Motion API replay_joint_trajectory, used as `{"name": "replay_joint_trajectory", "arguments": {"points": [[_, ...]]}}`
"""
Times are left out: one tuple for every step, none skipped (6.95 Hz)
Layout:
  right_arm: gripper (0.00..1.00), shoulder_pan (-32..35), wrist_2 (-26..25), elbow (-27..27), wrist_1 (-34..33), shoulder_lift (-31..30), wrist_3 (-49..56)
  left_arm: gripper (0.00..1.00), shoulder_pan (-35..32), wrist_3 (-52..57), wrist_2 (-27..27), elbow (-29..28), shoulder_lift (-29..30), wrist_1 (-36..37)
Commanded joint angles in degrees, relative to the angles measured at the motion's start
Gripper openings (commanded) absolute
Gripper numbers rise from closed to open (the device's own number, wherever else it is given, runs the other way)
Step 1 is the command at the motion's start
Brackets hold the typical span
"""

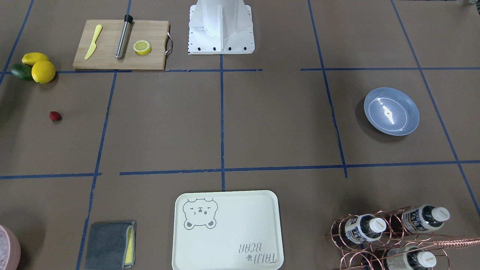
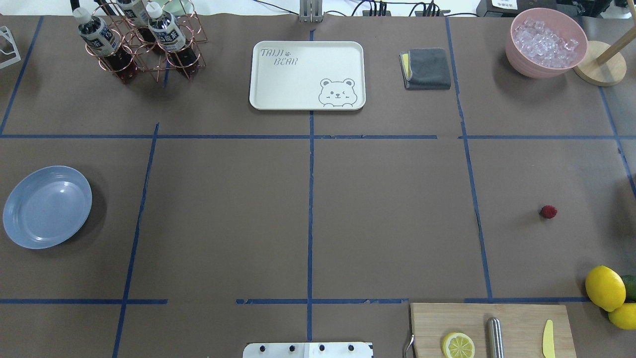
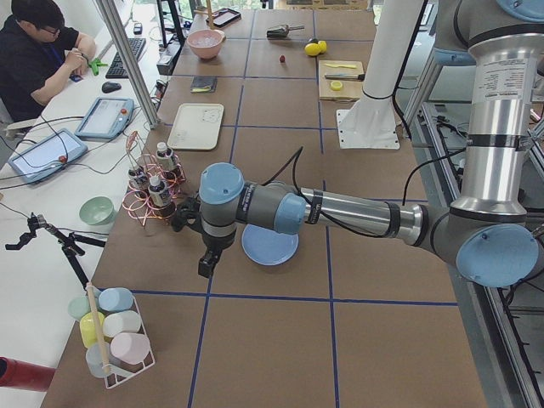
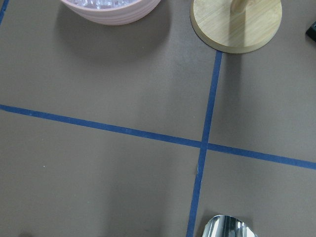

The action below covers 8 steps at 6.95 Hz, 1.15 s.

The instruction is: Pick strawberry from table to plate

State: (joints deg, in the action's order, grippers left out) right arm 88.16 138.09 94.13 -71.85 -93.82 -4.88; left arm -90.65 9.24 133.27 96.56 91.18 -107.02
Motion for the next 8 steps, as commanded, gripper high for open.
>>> {"name": "replay_joint_trajectory", "arguments": {"points": [[1.00, 0.00, 1.66, 0.35, 0.22, 0.04, -0.39, 1.00, 0.12, -0.01, 3.28, -5.48, -0.39, -17.30], [1.00, 0.00, 1.74, 0.35, 0.30, 0.04, -0.39, 1.00, 0.73, -0.10, 6.88, -6.46, -1.26, -21.09], [1.00, 0.00, 1.75, 0.44, 0.39, -0.05, -0.13, 1.00, 4.74, -0.19, 7.35, -6.56, -4.84, -23.39], [1.00, 0.00, 1.75, 0.18, 0.39, -0.31, -0.13, 1.00, 8.35, -8.02, 7.09, -6.56, -7.05, -24.45], [1.00, 0.00, 1.75, 0.00, 0.31, -0.57, -0.13, 1.00, 11.69, -16.10, 6.31, -6.73, -9.60, -29.60], [1.00, 0.00, 1.75, 0.00, 0.31, -0.84, -0.13, 0.96, 16.34, -25.93, 0.73, -7.95, -11.45, -37.39], [1.00, 0.00, 1.75, 0.00, 0.39, -1.01, -0.04, 0.83, 19.00, -34.38, -3.33, -11.88, -11.99, -45.30], [1.00, 0.00, 1.75, -0.08, 1.09, -1.19, -0.13, 0.72, 22.33, -42.73, -3.72, -13.57, -11.99, -50.26]]}}
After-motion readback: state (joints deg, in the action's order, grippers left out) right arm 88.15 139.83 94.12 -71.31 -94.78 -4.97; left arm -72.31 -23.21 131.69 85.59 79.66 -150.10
